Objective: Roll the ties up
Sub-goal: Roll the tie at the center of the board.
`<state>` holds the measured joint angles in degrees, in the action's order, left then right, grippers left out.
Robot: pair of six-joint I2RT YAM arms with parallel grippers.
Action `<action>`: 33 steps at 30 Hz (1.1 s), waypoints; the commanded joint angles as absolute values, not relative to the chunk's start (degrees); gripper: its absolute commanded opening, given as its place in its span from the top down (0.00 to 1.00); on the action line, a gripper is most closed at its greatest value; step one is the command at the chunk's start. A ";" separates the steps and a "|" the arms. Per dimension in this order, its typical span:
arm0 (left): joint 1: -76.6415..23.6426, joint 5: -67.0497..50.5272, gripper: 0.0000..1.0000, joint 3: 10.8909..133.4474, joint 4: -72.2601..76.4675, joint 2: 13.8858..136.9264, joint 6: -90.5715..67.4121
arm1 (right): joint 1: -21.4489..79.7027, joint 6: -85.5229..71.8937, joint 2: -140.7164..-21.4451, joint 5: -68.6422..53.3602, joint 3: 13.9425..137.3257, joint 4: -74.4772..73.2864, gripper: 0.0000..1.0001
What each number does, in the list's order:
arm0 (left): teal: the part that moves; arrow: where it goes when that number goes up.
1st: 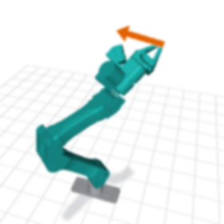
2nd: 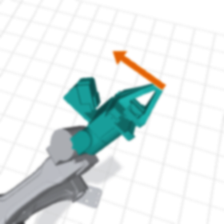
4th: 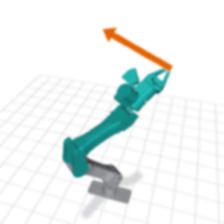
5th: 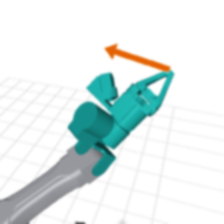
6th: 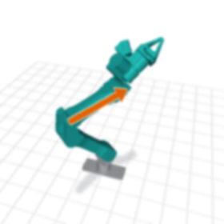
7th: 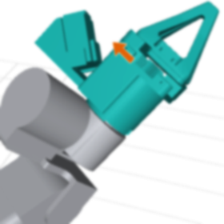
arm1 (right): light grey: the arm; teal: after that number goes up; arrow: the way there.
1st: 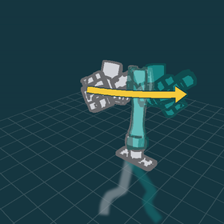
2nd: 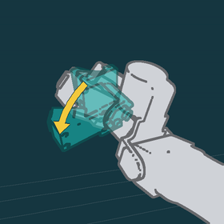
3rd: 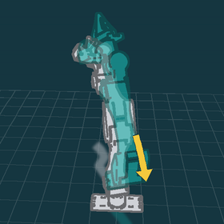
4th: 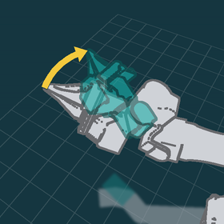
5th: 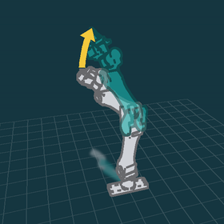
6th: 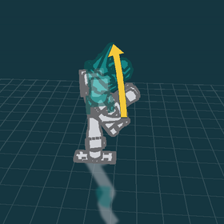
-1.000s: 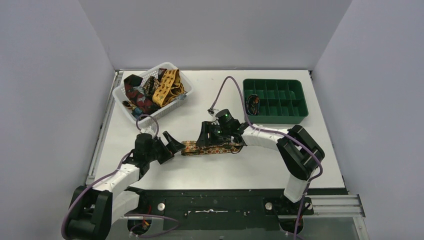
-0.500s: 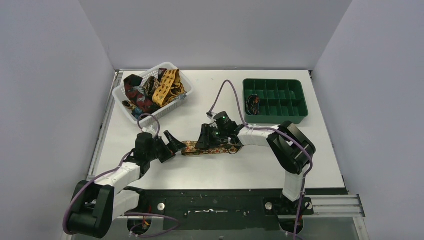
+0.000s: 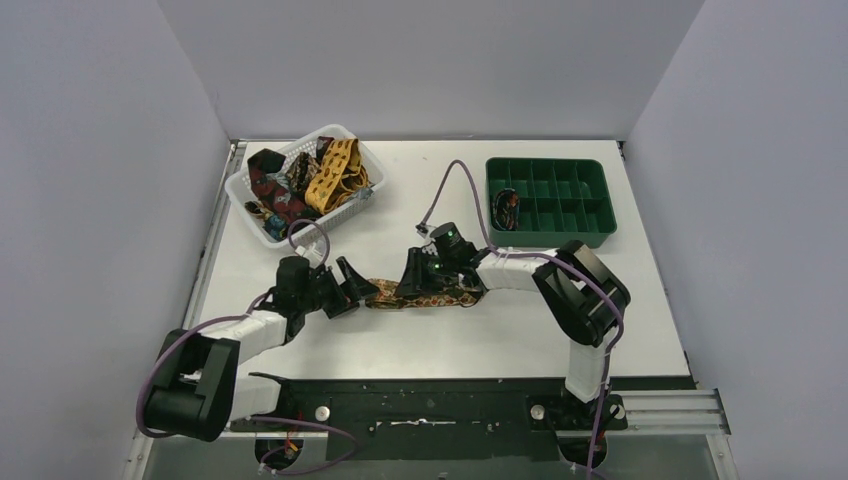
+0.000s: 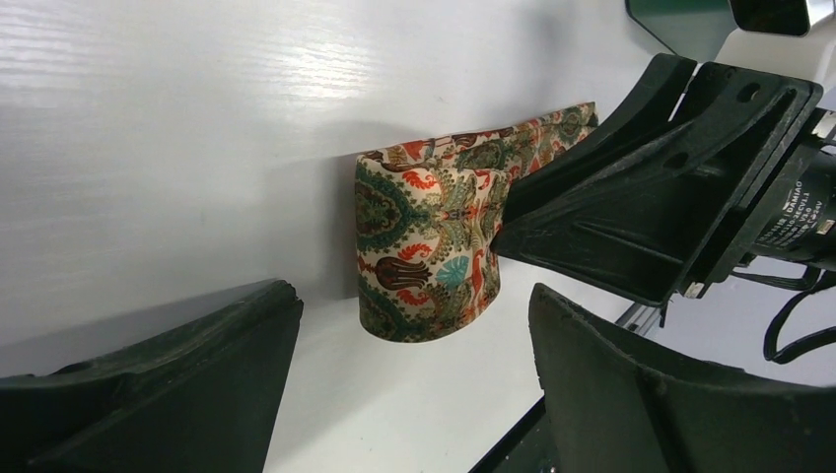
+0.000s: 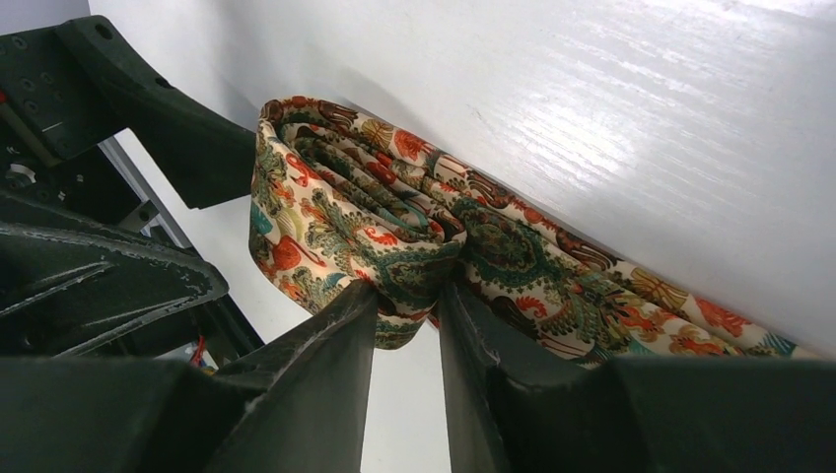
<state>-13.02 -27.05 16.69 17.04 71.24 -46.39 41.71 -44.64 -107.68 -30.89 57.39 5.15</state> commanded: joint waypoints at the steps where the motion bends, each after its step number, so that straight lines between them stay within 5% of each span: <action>1: -12.91 -29.02 0.16 17.49 18.23 74.79 -44.20 | 41.10 -44.01 -108.40 -31.06 56.49 7.28 0.70; 20: -16.35 -32.08 0.33 19.39 28.28 85.86 -45.76 | 38.86 -44.65 -109.98 -33.86 55.78 8.66 0.70; 33: -20.12 -23.25 0.59 21.53 23.48 86.43 -44.43 | 38.14 -43.44 -108.91 -37.67 56.70 10.09 0.66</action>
